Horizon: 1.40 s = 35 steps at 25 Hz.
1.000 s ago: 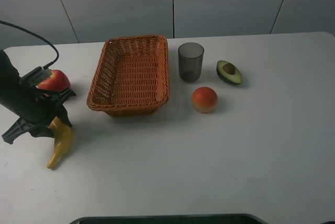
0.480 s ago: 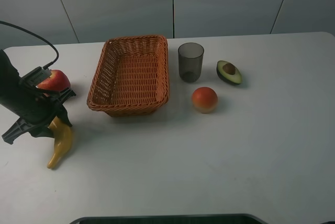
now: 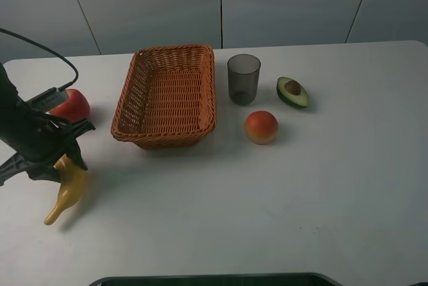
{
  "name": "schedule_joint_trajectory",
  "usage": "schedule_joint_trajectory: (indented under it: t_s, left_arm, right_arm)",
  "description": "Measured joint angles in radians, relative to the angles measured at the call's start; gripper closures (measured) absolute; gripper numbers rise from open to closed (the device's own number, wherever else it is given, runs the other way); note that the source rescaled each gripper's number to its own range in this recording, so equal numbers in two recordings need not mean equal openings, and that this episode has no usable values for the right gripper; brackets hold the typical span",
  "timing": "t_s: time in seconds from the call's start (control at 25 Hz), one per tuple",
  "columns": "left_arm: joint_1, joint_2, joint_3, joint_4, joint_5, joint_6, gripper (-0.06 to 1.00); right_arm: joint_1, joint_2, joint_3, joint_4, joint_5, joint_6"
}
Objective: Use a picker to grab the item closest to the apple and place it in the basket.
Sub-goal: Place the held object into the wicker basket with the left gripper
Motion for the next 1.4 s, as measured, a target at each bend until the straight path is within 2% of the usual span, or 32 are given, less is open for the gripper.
schedule_joint_trajectory:
  t_s: [0.12,0.4,0.72,0.84,1.16,1.28,1.4]
  left_arm:
    - [0.0,-0.091,0.0,0.007,0.023,0.004,0.93]
    - [0.0,-0.258,0.002,0.044,0.155,0.03,0.93]
    - [0.0,-0.43,0.002,0.02,0.175,0.134,0.93]
    - [0.0,-0.454,0.002,-0.042,0.156,0.233,0.93]
    - [-0.002,-0.458,-0.057,-0.353,0.121,0.626,0.93]
    - [-0.031,-0.458,-0.095,-0.413,0.104,0.713,0.93]
    - [-0.092,-0.438,-0.14,-0.435,0.076,0.762,0.93]
  right_arm:
    - [0.0,0.0,0.0,0.0,0.0,0.0]
    - [0.0,0.0,0.0,0.0,0.0,0.0]
    - [0.0,0.0,0.0,0.0,0.0,0.0]
    - [0.0,0.0,0.0,0.0,0.0,0.0]
    - [0.0,0.0,0.0,0.0,0.0,0.0]
    - [0.0,0.0,0.0,0.0,0.0,0.0]
    - [0.0,0.0,0.0,0.0,0.0,0.0]
